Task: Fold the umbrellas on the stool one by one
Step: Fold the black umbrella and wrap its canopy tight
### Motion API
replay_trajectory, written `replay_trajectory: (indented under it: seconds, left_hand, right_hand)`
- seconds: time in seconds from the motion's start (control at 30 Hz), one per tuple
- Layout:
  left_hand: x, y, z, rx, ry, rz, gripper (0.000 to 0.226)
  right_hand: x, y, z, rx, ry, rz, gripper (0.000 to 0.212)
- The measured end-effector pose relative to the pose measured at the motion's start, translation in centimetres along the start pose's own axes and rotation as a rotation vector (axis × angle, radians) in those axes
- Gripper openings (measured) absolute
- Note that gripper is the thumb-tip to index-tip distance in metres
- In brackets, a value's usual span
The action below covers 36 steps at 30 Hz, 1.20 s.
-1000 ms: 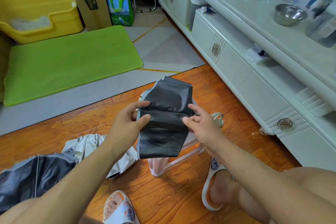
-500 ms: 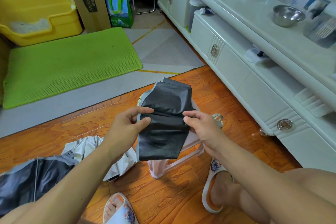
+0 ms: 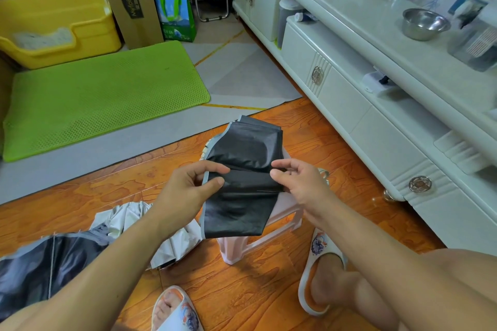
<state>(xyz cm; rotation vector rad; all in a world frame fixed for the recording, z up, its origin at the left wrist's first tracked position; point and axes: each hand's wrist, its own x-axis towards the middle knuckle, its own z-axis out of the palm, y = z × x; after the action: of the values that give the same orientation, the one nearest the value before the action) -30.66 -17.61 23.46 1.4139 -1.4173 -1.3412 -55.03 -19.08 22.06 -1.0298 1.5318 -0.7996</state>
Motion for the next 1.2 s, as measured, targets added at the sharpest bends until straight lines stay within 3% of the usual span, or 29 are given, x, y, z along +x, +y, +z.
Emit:
replay_trajectory:
  seconds: [0.17,0.33,0.43,0.57,0.6,0.7,0.77,0.87,0.97,1.07,1.13,1.2]
  left_hand:
    - [0.2,-0.2,-0.4,-0.001,-0.023,0.006,0.019]
    - [0.1,-0.1,-0.4,-0.025,0.006,-0.007,0.021]
    - [0.0,0.0,-0.3,-0.075,0.025,-0.026,0.022]
    - [-0.2,0.9,0.2,-0.070,0.033,0.011,0.021]
    - [0.1,1.0,0.2,-0.068,0.042,0.023,0.022]
    - [1.6,1.7,0.6,-0.085,0.092,0.100,0.029]
    - [3.2,2.1,1.0,-0.075,0.192,0.215,0.040]
    - [5.1,2.0,0.9,0.298,0.348,0.488,0.044]
    - [6.2,-1.0,1.6,0.766,0.165,0.660,0.039]
    - [7.5,-5.2,3.0,1.180,-0.088,0.437,0.057]
    - [8.5,-6.8,3.3,1.322,-0.152,0.335,0.069]
    - [9.4,-7.1,3.4,1.364,-0.156,0.325,0.075]
  right_hand:
    - [-0.2,-0.8,-0.7,0.255,-0.019,0.083,0.015]
    - [-0.6,-1.3,-0.6,0.148,0.062,0.040,0.019]
    - [-0.9,-0.6,-1.0,-0.134,0.102,-0.156,0.031]
    - [-1.3,0.2,-0.9,-0.632,-0.200,-0.477,0.061]
    - [-1.1,0.4,-0.8,-0.698,-0.174,-0.541,0.059]
    - [0.0,0.4,-0.8,-0.698,0.035,-0.663,0.019]
    - [1.7,-0.8,-0.9,-0.641,0.105,-0.593,0.013]
    - [6.0,-2.9,-1.2,-0.626,0.137,-0.386,0.014]
    - [11.2,-2.7,-0.7,-0.710,0.127,-0.282,0.014]
    - [15.1,-0.5,0.1,-0.710,0.109,-0.217,0.009]
    - [16.3,0.6,0.6,-0.759,0.115,-0.180,0.009]
    - [16.2,1.4,1.0,-0.904,0.188,-0.293,0.019]
